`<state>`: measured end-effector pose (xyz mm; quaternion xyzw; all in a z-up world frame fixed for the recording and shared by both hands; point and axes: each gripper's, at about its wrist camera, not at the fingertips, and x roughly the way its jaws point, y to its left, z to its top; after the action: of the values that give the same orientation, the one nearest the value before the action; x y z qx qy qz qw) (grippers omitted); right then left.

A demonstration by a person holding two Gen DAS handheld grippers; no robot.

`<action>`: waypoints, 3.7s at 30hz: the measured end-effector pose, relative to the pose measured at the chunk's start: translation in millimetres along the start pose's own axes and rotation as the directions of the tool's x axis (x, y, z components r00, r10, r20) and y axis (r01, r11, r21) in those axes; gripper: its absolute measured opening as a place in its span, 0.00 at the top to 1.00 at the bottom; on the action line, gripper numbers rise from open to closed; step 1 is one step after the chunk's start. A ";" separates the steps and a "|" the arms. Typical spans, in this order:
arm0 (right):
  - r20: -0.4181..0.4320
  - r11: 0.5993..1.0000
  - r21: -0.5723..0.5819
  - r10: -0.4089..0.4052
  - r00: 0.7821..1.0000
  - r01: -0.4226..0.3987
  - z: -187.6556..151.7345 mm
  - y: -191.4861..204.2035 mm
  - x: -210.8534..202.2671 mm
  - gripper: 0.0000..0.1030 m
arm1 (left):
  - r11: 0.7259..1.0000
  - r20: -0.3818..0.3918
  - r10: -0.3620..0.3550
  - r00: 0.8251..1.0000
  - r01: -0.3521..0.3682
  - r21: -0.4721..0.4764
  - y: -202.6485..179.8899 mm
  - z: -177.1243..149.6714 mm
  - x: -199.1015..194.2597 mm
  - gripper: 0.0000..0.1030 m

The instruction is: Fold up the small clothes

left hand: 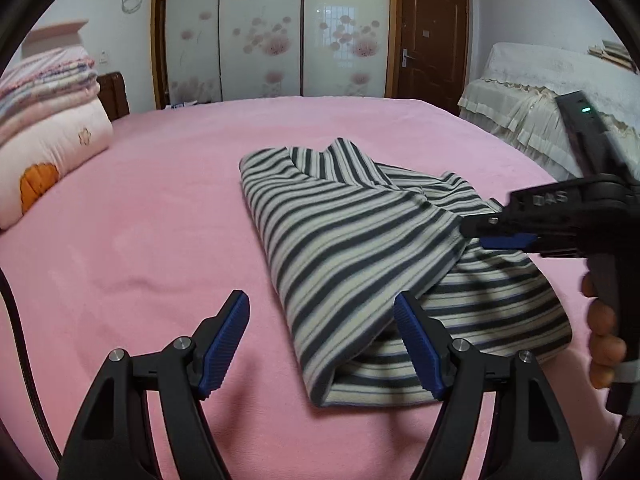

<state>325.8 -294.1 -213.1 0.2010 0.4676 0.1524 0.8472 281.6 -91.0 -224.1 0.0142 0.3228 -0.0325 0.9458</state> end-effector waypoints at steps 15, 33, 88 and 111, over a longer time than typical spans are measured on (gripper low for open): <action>-0.010 0.994 0.044 0.103 0.995 -0.102 16.4 0.9 28.5 0.92 | 1.000 -0.108 -0.013 0.994 0.014 0.011 -6.7 -5.0 25.5 0.65; 0.159 0.986 0.092 -0.154 0.975 0.141 -100.0 -16.2 -77.0 0.92 | 0.983 -0.115 -0.174 0.978 0.179 0.035 -9.6 -28.9 -6.4 0.70; 0.134 0.973 0.207 -0.130 0.982 0.100 43.8 -109.1 0.5 0.93 | 0.982 -0.307 -0.186 0.934 0.186 -0.029 8.2 108.0 204.6 0.47; 0.210 0.994 0.025 -0.108 0.972 0.105 40.0 -22.0 -66.2 0.92 | 0.969 -0.237 -0.223 0.946 0.241 0.049 -20.3 124.6 119.4 0.16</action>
<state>327.3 -350.7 -156.0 0.1963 0.3863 0.0816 0.8975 450.4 -123.5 -198.7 0.0163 0.4277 -0.1541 0.8905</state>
